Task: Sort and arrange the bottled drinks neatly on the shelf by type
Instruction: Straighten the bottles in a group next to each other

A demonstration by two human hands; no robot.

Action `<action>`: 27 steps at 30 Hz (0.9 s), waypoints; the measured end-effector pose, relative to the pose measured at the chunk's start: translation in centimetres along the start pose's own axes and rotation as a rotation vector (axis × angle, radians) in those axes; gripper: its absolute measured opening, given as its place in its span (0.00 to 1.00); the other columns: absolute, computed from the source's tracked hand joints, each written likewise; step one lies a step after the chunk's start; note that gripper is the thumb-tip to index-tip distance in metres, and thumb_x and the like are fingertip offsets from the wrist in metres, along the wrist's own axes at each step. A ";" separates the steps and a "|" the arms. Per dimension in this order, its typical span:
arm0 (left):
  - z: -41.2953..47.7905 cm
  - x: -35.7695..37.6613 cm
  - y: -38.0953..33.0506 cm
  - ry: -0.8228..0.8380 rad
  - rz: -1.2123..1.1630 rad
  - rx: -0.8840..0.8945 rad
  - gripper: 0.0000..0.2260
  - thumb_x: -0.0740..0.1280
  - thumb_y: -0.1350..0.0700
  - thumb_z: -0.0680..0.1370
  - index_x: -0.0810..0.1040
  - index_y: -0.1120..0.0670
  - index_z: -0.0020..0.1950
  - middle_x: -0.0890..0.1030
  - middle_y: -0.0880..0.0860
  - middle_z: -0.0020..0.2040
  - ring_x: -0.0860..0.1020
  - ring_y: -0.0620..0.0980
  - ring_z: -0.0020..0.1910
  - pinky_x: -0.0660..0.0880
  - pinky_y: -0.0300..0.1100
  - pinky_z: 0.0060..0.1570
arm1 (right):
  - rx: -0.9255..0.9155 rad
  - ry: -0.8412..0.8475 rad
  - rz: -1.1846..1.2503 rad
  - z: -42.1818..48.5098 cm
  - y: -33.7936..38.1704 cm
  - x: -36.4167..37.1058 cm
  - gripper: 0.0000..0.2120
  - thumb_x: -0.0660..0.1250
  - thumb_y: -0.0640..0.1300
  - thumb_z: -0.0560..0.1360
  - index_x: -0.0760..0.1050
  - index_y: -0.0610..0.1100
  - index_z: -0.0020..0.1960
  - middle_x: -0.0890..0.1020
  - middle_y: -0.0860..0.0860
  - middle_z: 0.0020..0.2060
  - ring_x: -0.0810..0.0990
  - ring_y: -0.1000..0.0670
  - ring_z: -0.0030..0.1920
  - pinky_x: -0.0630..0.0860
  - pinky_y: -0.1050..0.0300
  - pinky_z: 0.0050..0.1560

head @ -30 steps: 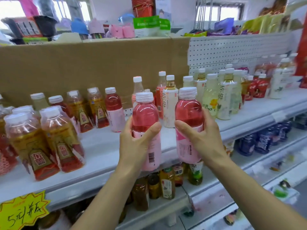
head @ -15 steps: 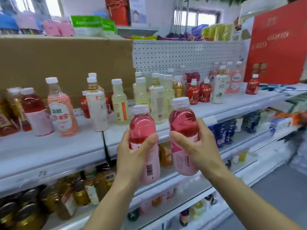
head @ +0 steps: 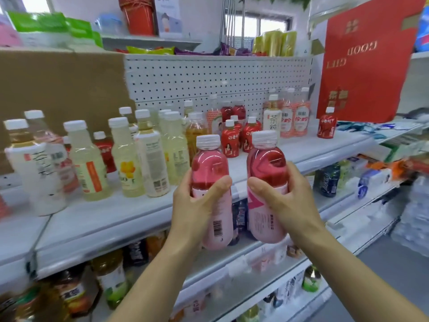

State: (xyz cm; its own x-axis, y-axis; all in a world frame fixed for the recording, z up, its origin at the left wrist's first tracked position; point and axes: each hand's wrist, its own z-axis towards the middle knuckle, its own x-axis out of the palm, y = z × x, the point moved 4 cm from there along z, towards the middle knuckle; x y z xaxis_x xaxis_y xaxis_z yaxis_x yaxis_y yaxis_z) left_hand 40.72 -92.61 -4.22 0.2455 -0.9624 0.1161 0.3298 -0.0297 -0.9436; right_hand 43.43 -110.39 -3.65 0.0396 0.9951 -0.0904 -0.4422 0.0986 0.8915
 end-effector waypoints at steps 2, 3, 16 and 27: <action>2.4 1.9 0.7 -0.001 -0.013 0.005 0.22 0.79 0.43 0.67 0.79 0.45 0.59 0.85 0.49 0.50 0.85 0.53 0.49 0.81 0.61 0.51 | -0.001 -0.003 -0.019 2.6 -1.2 -1.3 0.25 0.75 0.60 0.65 0.75 0.55 0.59 0.83 0.60 0.47 0.83 0.58 0.47 0.80 0.49 0.52; 3.6 2.8 0.9 -0.004 -0.020 0.006 0.22 0.79 0.43 0.67 0.79 0.44 0.58 0.85 0.50 0.49 0.84 0.54 0.49 0.81 0.62 0.52 | 0.003 -0.003 -0.029 4.0 -1.8 -1.9 0.24 0.75 0.60 0.65 0.75 0.57 0.58 0.83 0.60 0.47 0.83 0.57 0.46 0.81 0.47 0.52; 17.6 12.4 4.6 -0.105 0.023 0.048 0.24 0.78 0.44 0.67 0.77 0.44 0.61 0.85 0.44 0.52 0.82 0.45 0.52 0.76 0.48 0.53 | -0.033 -0.084 0.074 18.7 -7.0 -10.0 0.18 0.76 0.60 0.65 0.76 0.60 0.53 0.84 0.59 0.47 0.84 0.54 0.47 0.80 0.44 0.53; 25.1 18.8 10.3 -0.296 0.136 0.055 0.31 0.79 0.46 0.68 0.71 0.42 0.68 0.81 0.43 0.59 0.79 0.44 0.60 0.73 0.51 0.64 | -0.034 0.039 0.101 28.8 -11.5 -15.9 0.21 0.73 0.60 0.63 0.76 0.57 0.54 0.83 0.59 0.46 0.83 0.57 0.44 0.78 0.52 0.46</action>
State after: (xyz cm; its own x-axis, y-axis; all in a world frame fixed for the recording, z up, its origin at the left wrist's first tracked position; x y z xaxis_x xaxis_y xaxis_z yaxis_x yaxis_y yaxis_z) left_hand 71.63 -104.21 -3.91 0.5423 -0.8361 0.0826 0.3224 0.1162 -0.9395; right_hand 73.72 -127.24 0.30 -0.0413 0.9990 -0.0184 -0.4721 -0.0033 0.8815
